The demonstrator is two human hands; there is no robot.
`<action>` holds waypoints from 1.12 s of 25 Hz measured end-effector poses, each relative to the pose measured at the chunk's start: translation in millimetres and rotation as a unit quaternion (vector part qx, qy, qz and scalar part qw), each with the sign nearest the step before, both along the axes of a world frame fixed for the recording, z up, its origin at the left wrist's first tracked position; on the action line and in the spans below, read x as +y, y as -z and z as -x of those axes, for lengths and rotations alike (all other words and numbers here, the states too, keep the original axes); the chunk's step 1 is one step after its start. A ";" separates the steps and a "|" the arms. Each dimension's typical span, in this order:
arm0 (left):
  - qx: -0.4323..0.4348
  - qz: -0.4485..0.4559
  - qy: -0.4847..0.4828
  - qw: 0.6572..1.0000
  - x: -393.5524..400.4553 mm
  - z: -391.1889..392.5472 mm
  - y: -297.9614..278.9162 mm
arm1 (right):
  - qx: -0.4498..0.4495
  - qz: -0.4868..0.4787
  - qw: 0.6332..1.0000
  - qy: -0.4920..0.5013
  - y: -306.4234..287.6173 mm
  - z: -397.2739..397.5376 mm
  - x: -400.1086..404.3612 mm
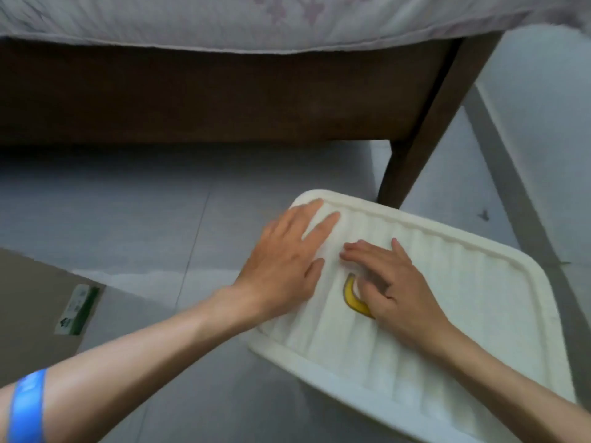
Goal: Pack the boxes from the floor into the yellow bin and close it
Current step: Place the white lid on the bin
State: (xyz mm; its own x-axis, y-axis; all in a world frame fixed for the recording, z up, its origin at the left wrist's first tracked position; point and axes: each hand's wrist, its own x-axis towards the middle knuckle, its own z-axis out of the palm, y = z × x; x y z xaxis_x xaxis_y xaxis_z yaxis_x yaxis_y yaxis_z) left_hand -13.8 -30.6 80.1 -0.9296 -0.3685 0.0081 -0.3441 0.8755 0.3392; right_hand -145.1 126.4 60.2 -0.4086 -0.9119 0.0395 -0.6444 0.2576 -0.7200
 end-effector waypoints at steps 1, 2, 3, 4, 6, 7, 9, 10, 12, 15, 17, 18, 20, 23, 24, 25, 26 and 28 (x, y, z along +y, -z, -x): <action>-0.023 -0.024 0.104 0.994 12.6 15.5 -7.2 | -0.010 -0.005 1.000 -0.010 -7.7 3.6 8.4; -0.072 -0.042 0.164 0.983 20.3 26.2 -12.7 | -0.004 -0.010 0.999 -0.036 -11.9 5.2 15.7; -0.130 -0.037 0.191 0.972 26.1 37.5 -16.4 | 0.028 -0.012 0.998 -0.060 -12.8 8.3 31.2; -0.185 -0.007 0.199 0.962 32.0 49.1 -19.3 | 0.087 -0.021 0.994 -0.066 -10.9 13.4 55.5; -0.237 0.081 0.186 0.950 42.8 64.4 -24.4 | 0.189 -0.070 0.979 -0.004 -3.7 22.2 110.9; -0.225 0.118 0.190 0.948 51.5 68.3 -24.3 | 0.214 -0.094 0.970 0.058 -0.9 25.1 137.9; -0.169 0.130 0.231 0.949 79.6 65.2 -14.6 | 0.227 -0.141 0.945 0.190 2.7 26.6 177.9; -0.152 0.097 0.260 0.949 94.3 60.6 -8.1 | 0.220 -0.168 0.928 0.250 3.4 27.4 188.2; -0.175 0.031 0.296 0.938 117.0 53.3 4.3 | 0.113 -0.216 0.909 0.337 5.1 29.7 198.2; -0.192 0.049 0.298 0.934 110.1 54.3 15.5 | -0.011 -0.221 0.911 0.349 7.2 34.8 193.4; -0.195 0.066 0.282 0.937 87.6 51.9 15.3 | -0.005 -0.202 0.927 0.317 7.3 39.5 169.9; -0.202 0.075 0.260 0.941 74.5 49.8 13.4 | -0.013 -0.183 0.936 0.301 7.8 42.4 153.0; -0.213 0.109 0.188 0.953 53.3 54.3 6.1 | -0.062 -0.127 0.954 0.263 6.3 57.2 114.5; -0.176 0.096 0.123 0.972 53.1 84.0 -0.1 | -0.232 -0.035 0.951 0.201 -0.3 85.5 73.0; -0.165 0.082 0.147 0.972 62.0 93.5 1.3 | -0.295 -0.003 0.935 0.198 2.4 89.4 68.4; -0.157 0.075 0.182 0.968 71.9 100.1 5.4 | -0.327 0.015 0.922 0.206 7.6 88.5 68.0; -0.149 0.077 0.211 0.963 79.7 102.3 11.4 | -0.311 0.020 0.921 0.234 12.4 82.6 69.7; -0.137 0.100 0.225 0.959 85.8 98.9 25.4 | -0.195 -0.004 0.924 0.329 26.3 70.5 76.8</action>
